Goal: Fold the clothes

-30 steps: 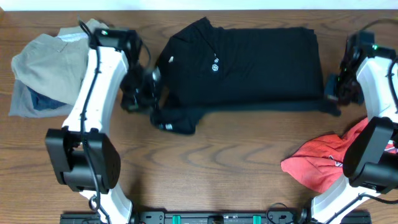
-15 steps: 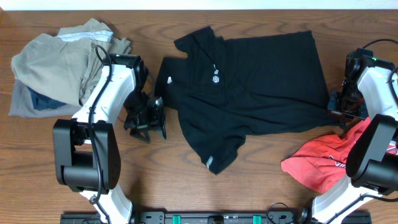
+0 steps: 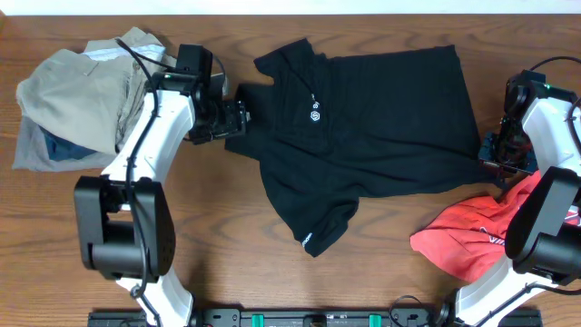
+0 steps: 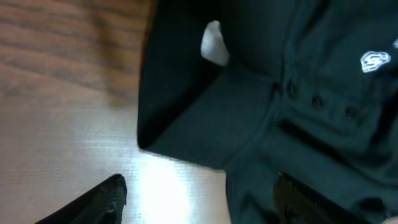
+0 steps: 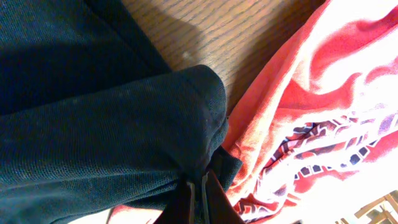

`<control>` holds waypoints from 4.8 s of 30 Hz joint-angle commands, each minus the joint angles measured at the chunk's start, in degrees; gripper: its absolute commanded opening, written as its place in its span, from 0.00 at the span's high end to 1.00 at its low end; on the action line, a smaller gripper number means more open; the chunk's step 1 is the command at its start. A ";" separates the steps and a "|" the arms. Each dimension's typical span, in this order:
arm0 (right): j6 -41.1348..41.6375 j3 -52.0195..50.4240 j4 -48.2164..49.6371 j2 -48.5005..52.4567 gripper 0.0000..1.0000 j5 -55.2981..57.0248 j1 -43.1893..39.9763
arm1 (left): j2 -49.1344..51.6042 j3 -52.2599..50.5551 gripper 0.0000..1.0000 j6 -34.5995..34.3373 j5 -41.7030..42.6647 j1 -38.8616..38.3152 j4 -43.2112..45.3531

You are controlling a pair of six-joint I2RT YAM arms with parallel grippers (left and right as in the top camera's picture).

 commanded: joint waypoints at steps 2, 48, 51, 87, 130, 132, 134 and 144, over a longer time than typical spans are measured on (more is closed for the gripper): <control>0.79 0.17 0.07 -1.62 0.99 0.11 -0.59 | 6.05 -1.20 0.23 -3.43 0.11 0.26 1.90; 0.79 0.15 1.16 -1.62 0.99 -8.63 2.58 | 6.91 -1.77 0.31 -6.51 8.76 5.88 2.84; 0.79 0.15 1.14 -1.62 0.99 -8.63 2.58 | 8.74 -1.77 0.29 -7.34 8.79 4.94 3.48; 0.76 0.15 2.69 -1.62 0.99 -9.03 2.54 | 3.02 -1.64 0.94 -7.28 -3.48 13.00 -6.32; 0.74 0.07 1.64 -1.62 0.99 -8.83 2.91 | 3.19 -12.50 0.39 -43.52 2.64 -3.67 13.57; 0.74 0.07 1.60 -1.62 0.99 -8.83 2.91 | 3.19 -12.68 0.39 -43.52 2.10 -3.67 13.57; 0.76 0.07 1.49 -1.62 0.99 -8.83 2.91 | 3.19 -13.03 0.39 -43.52 0.61 -3.72 13.57; 0.76 0.07 1.18 -1.62 0.99 -8.85 2.91 | 3.19 -13.70 0.76 -42.60 -3.54 -3.69 13.49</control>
